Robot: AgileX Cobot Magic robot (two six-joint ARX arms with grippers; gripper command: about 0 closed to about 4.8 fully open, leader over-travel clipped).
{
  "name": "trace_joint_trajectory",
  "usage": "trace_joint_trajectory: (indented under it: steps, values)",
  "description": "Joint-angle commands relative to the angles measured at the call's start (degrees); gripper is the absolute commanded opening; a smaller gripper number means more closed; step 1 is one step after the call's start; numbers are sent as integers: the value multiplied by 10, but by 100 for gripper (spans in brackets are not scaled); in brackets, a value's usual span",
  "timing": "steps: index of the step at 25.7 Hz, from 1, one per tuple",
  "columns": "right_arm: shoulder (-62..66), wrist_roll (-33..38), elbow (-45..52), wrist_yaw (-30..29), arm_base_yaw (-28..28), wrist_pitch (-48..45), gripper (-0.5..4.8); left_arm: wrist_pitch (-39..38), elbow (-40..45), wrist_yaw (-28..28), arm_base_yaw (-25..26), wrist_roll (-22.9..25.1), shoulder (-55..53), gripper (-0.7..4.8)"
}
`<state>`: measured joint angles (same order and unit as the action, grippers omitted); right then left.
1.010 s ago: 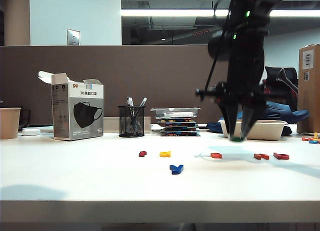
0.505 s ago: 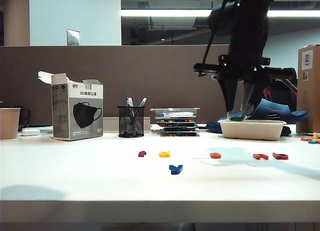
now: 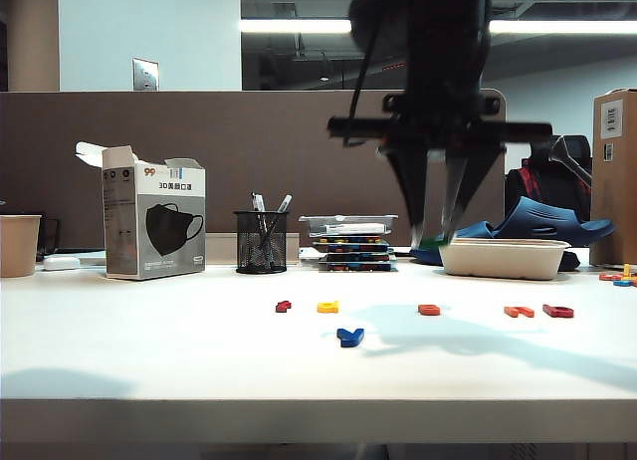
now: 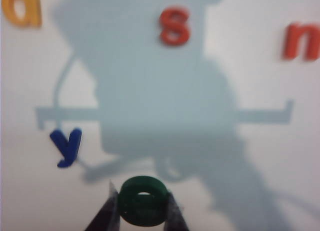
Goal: Select the appropriate letters from the row of letter magnets placed on the table to arrange into the word "yes".
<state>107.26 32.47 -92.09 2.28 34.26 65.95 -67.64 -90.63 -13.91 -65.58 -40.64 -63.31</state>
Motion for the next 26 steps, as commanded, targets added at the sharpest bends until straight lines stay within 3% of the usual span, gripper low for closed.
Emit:
trace_joint_trajectory:
  steps: [1, 10, 26]
  values:
    - [-19, 31, 52, -14, 19, -43, 53, 7, -3, 3, 0, -1, 1, -6]
    - [-34, 56, 130, -25, 38, -162, 53, 6, -3, 27, 0, -1, 1, -6]
    - [8, 66, 156, -23, 34, -207, 53, 5, -3, 41, 0, -1, 1, -6]
